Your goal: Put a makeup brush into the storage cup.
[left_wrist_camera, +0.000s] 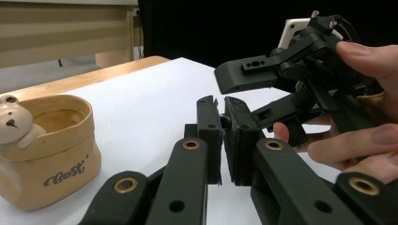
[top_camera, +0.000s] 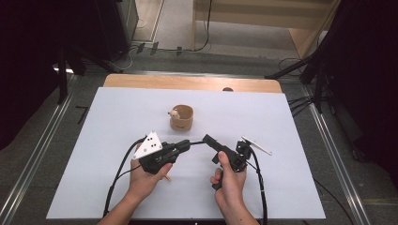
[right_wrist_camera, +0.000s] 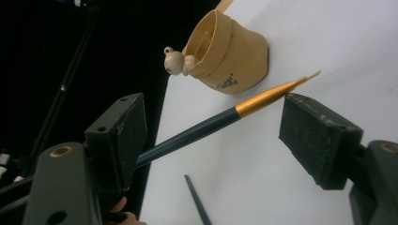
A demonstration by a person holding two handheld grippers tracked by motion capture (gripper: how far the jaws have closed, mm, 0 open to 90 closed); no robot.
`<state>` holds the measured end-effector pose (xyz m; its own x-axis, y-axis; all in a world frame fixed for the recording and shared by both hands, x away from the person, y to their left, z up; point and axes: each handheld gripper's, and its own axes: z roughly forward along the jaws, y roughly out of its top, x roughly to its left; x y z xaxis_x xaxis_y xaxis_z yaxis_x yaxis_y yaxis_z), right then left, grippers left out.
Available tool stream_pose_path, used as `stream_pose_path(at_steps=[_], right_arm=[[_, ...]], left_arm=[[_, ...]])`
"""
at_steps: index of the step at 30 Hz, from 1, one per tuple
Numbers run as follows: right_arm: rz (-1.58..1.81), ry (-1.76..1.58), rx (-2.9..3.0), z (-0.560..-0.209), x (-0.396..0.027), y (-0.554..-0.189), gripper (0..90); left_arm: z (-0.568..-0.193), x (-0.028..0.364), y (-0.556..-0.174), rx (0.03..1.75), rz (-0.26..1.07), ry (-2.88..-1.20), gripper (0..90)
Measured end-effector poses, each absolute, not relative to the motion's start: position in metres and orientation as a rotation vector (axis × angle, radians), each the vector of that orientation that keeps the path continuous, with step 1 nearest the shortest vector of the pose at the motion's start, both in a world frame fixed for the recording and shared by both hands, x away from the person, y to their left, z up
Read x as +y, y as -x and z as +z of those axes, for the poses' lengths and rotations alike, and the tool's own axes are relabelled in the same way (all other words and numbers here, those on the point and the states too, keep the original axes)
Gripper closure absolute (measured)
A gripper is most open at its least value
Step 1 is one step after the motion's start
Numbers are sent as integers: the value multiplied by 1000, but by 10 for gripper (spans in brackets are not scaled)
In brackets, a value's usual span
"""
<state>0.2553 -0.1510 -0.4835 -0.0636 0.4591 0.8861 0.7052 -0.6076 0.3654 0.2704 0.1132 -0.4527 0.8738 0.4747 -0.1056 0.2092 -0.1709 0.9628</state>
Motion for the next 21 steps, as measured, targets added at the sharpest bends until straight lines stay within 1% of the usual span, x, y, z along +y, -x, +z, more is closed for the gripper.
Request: stream_pose_path(at_steps=[1,8,9,15,17,18,19,20,21], right_arm=[[-1724,1994,-1241,-484,-151,-255,257],[-1668,1992,-1123,-490,-150,-257,395],[-1669,1990,-1116,-491,-151,-257,436],[-1653,1983,-1098,-494,-151,-258,537],[-1657,1979,-1102,-494,-151,-258,547],[-1660,1975,-1097,-494,-151,-258,571],[-1660,1975,-1097,-494,-151,-258,571],[-1663,1975,-1104,-494,-152,-258,590],[-1700,1968,-1102,-493,-153,-257,642]], left_arm=[[-453,113,-270,520,252,-1752,870],[-454,109,-267,500,255,-1759,870],[-455,109,-267,498,257,-1758,870],[-455,109,-268,500,241,-1757,870],[-455,109,-268,500,241,-1761,870],[-455,109,-268,502,236,-1764,869],[-455,109,-268,511,228,-1768,869],[-456,108,-269,525,195,-1783,868],[-456,108,-270,533,169,-1797,865]])
